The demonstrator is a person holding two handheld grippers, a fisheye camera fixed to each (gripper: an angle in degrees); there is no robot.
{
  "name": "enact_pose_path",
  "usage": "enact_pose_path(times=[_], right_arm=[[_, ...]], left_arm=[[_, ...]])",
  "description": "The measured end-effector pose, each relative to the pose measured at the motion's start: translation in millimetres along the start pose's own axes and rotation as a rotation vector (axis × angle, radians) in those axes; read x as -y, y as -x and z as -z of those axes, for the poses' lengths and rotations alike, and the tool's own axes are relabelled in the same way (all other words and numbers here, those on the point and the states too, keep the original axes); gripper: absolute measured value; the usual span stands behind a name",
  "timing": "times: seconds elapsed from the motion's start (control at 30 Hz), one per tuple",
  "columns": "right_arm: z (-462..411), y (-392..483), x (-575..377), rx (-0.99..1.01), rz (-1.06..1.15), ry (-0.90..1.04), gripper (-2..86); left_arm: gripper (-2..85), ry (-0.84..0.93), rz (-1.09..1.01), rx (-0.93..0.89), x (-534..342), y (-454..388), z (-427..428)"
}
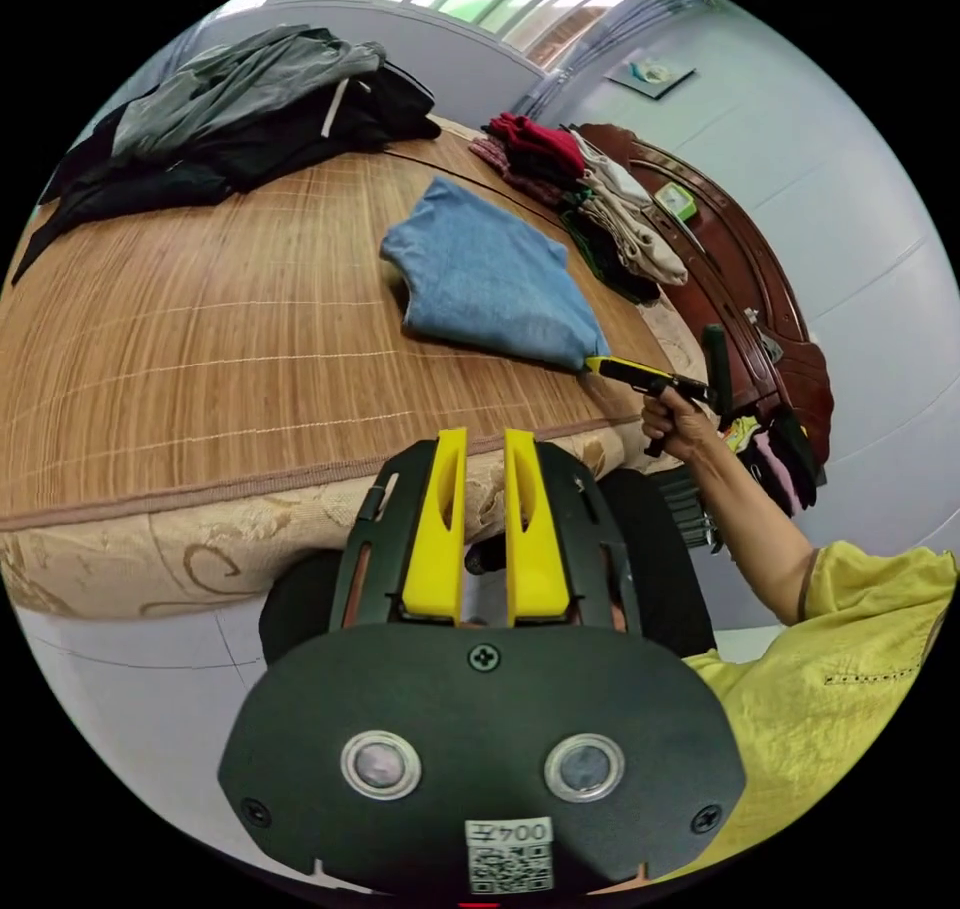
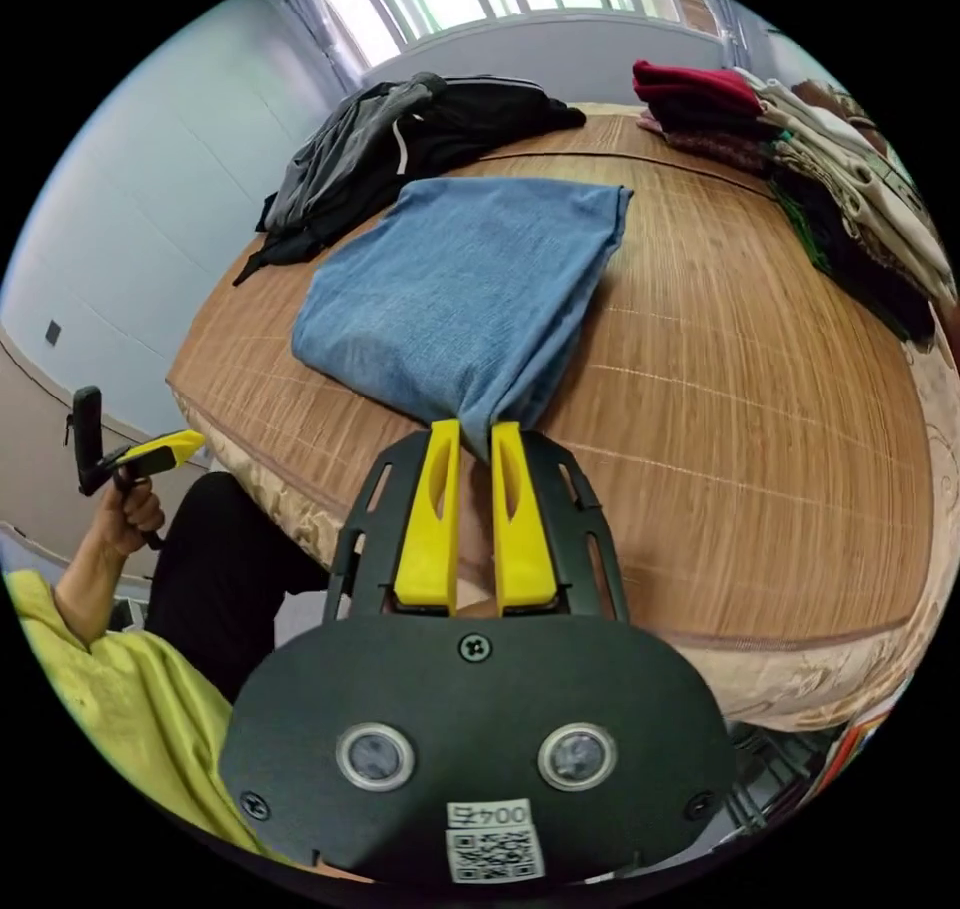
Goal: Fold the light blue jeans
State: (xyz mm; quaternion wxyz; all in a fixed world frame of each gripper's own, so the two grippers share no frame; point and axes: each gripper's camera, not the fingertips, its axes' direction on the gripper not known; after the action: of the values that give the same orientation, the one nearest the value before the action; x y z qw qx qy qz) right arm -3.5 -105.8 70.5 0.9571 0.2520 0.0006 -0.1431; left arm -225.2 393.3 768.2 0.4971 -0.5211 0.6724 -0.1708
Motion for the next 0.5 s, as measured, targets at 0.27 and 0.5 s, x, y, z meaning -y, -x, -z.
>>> enact_pose_path(times=[0.27, 0.5], right_arm=[[-24, 64, -56, 0.107, -0.169, 0.046, 5.5], [6, 64, -79, -0.020, -0.183, -0.154, 7.2]], left_arm=[[6.2, 0.013, -0.162, 0.128, 22, -66, -12], [7.7, 0.057, -0.420, 0.234, 97, -145, -76]])
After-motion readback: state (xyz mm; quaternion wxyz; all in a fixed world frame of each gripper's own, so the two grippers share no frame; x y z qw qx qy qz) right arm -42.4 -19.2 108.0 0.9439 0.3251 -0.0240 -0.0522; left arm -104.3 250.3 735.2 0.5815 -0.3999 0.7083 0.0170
